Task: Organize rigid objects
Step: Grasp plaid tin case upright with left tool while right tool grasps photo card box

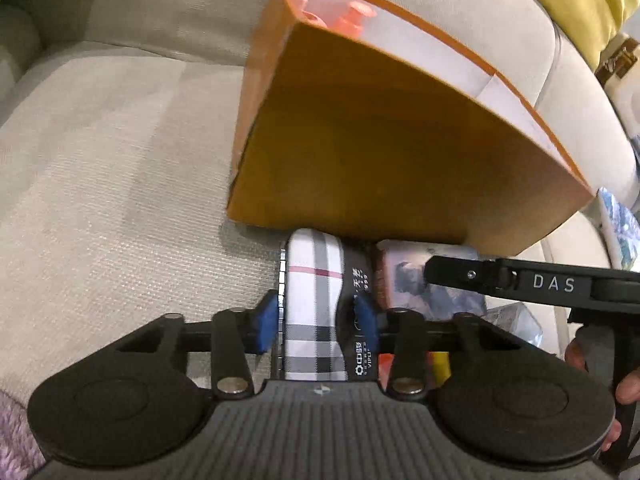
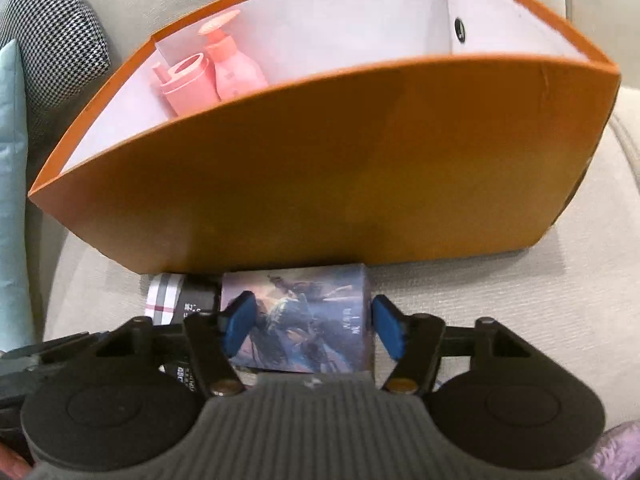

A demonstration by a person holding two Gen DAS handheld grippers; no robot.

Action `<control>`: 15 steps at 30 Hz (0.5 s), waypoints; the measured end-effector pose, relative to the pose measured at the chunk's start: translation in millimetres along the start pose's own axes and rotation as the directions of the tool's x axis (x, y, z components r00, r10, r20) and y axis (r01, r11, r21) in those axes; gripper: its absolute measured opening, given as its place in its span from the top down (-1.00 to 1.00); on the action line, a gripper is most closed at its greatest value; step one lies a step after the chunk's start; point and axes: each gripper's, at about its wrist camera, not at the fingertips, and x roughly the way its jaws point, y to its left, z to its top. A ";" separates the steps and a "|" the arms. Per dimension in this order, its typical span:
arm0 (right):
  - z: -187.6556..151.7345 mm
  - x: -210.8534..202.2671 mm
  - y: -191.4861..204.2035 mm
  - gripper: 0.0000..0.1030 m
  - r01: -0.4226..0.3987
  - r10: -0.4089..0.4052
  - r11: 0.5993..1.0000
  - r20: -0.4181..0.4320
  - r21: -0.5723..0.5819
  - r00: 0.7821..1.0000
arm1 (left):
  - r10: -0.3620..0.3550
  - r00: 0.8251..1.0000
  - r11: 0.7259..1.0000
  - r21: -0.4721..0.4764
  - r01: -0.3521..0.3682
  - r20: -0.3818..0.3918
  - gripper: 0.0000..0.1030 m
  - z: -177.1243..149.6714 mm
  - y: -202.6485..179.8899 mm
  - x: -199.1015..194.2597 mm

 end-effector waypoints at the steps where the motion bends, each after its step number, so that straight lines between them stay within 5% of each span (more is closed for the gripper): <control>1: 0.7 -3.3 1.5 0.05 0.003 -0.002 1.000 0.011 -0.006 1.000 | 0.001 1.000 1.000 0.000 -0.001 0.008 0.32 -1.0 0.4 -4.4; 7: -5.0 -36.5 14.9 0.46 0.000 0.004 0.998 0.070 -0.055 0.998 | -0.027 0.999 1.000 -0.013 0.028 0.046 0.60 -9.7 3.9 -35.6; 15: -42.3 -62.2 26.8 0.53 -0.018 0.018 0.998 -0.008 -0.067 1.000 | -0.020 1.000 0.998 -0.063 0.021 0.006 0.65 -22.4 -0.5 -55.6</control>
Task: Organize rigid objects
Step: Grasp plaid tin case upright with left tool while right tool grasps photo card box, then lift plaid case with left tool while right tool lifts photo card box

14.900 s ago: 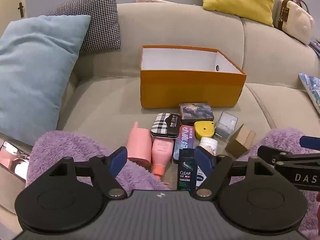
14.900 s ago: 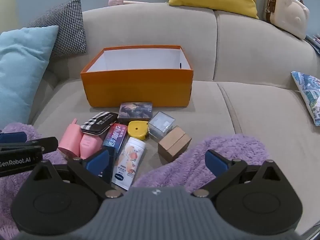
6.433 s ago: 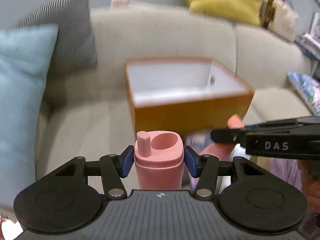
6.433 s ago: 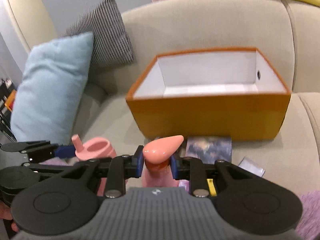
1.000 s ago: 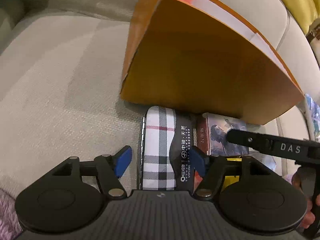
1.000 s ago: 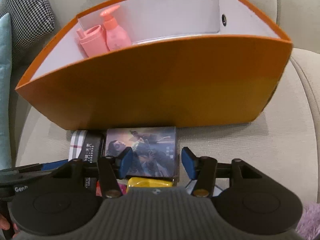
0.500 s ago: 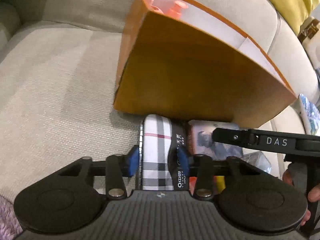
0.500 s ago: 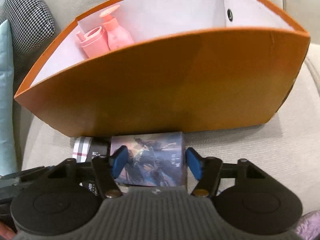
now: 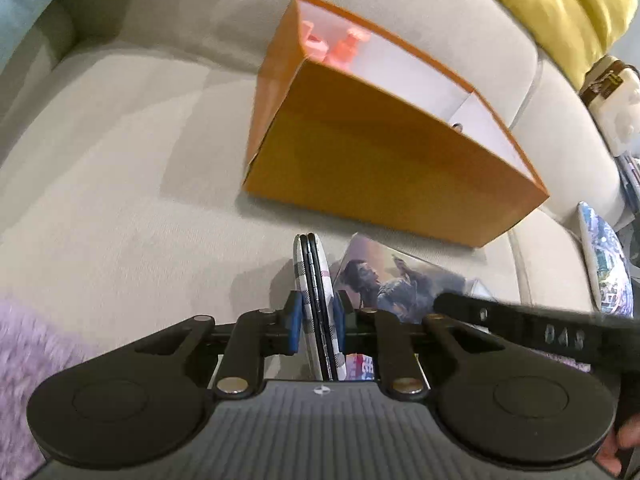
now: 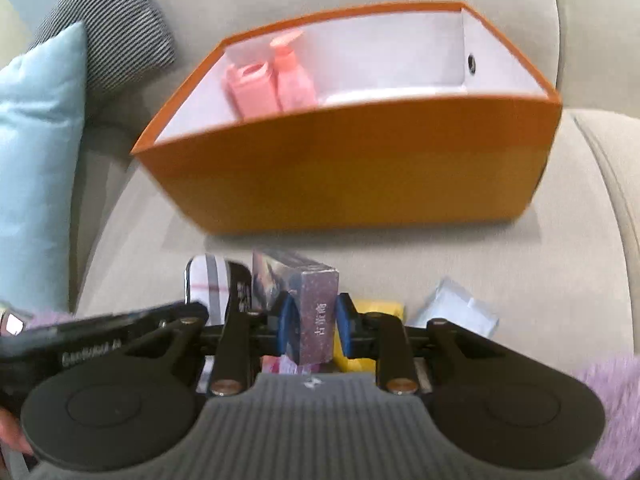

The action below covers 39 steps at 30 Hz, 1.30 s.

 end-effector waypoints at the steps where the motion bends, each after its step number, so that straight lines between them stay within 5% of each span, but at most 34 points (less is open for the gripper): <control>1: -4.9 0.7 0.9 0.53 -0.004 0.004 1.000 -0.016 0.002 1.000 | -0.004 1.000 1.000 -0.010 0.003 -0.007 0.65 -1.2 1.2 0.1; 7: -24.3 17.6 3.1 0.55 -0.061 0.062 0.998 -0.090 0.013 0.994 | -0.030 1.000 0.998 -0.064 0.030 -0.007 0.60 -1.5 9.4 10.2; 23: -19.2 43.7 9.7 0.42 -0.075 0.065 0.995 -0.152 -0.059 0.986 | -0.036 0.999 0.996 -0.084 0.037 0.017 0.57 7.6 16.6 25.4; 31: -2.0 22.1 -10.2 0.19 -0.012 0.010 0.999 -0.068 -0.030 0.998 | -0.033 0.999 0.997 -0.075 0.034 0.022 0.57 11.8 12.7 28.8; 39: 25.1 60.7 -12.8 0.12 -0.046 0.043 0.998 -0.091 -0.034 0.995 | -0.027 1.000 0.997 -0.078 0.028 0.014 0.56 12.4 14.7 31.5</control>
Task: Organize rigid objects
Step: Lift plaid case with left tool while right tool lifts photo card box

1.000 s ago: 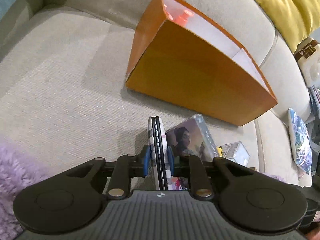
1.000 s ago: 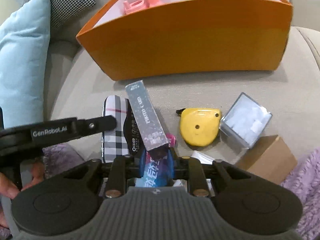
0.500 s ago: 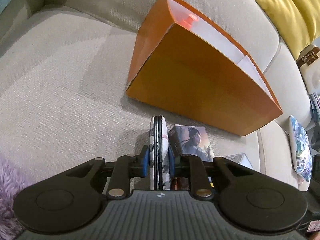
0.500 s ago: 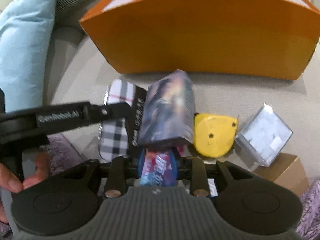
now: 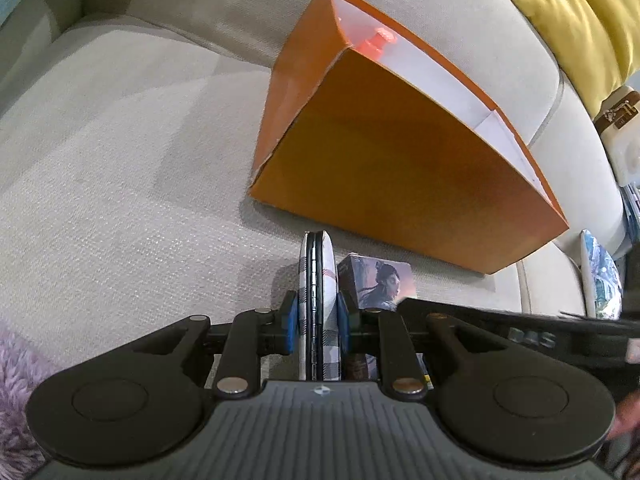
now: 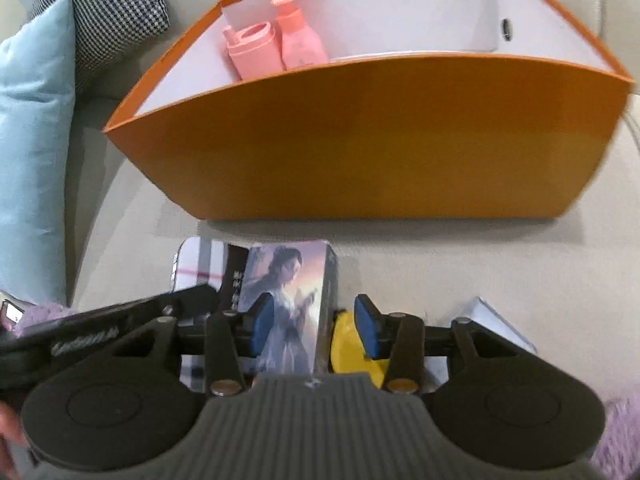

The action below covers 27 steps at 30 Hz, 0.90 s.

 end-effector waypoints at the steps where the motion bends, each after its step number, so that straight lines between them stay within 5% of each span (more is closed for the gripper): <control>1: 2.4 4.5 0.6 0.11 -0.002 0.002 1.000 -0.001 -0.001 1.000 | 0.000 1.000 1.000 -0.012 0.000 -0.004 0.56 0.3 1.3 0.4; 10: 12.4 33.8 -17.1 -0.09 -0.139 0.149 0.978 -0.055 0.158 0.987 | -0.012 1.000 0.997 -0.074 0.011 -0.014 0.55 2.4 10.0 4.2; 17: 11.5 8.4 -8.6 0.45 -0.136 0.137 0.980 0.010 0.148 0.991 | -0.009 1.000 0.997 -0.076 0.008 -0.008 0.55 0.4 10.0 3.0; 27: -2.9 2.2 5.9 0.43 -0.144 0.142 0.970 0.024 0.194 0.990 | -0.001 1.000 0.997 -0.077 0.001 -0.005 0.53 -0.4 7.2 2.6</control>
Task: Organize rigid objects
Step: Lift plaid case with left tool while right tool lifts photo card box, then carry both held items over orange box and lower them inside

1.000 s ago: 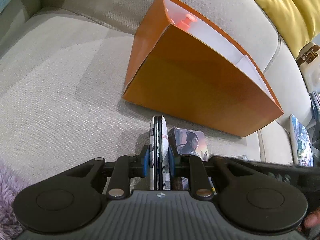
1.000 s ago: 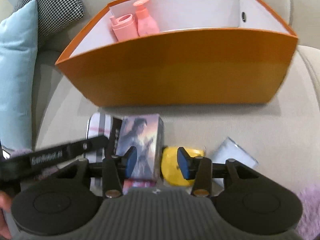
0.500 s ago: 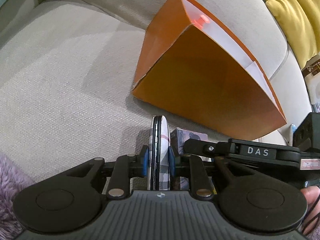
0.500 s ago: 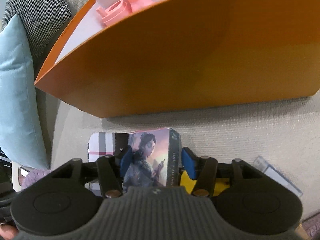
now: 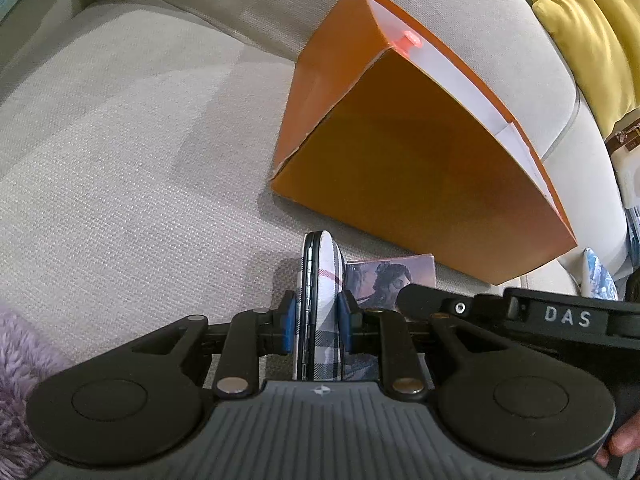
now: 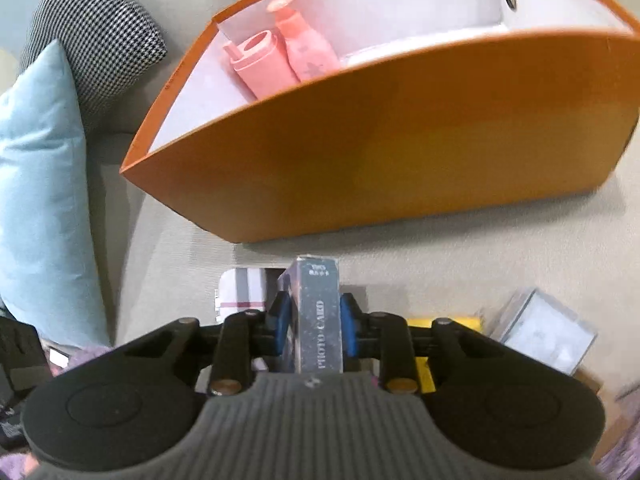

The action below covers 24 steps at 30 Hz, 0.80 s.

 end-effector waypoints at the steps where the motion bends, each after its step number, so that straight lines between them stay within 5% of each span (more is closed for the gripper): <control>1: -1.8 0.0 0.3 0.44 -0.017 0.018 1.000 -0.007 0.008 1.000 | -0.002 1.000 1.000 -0.004 0.002 0.001 0.53 -0.1 0.3 -0.1; 12: -9.7 -3.1 8.9 0.54 0.021 -0.020 0.999 0.022 -0.034 1.000 | -0.015 1.000 0.999 0.043 0.014 0.022 0.59 -1.7 -9.2 -7.9; 24: -12.8 -55.3 26.2 0.54 0.037 -0.014 0.989 0.163 -0.144 0.987 | -0.070 0.982 0.988 0.148 0.044 0.175 0.61 -1.6 -40.5 -66.2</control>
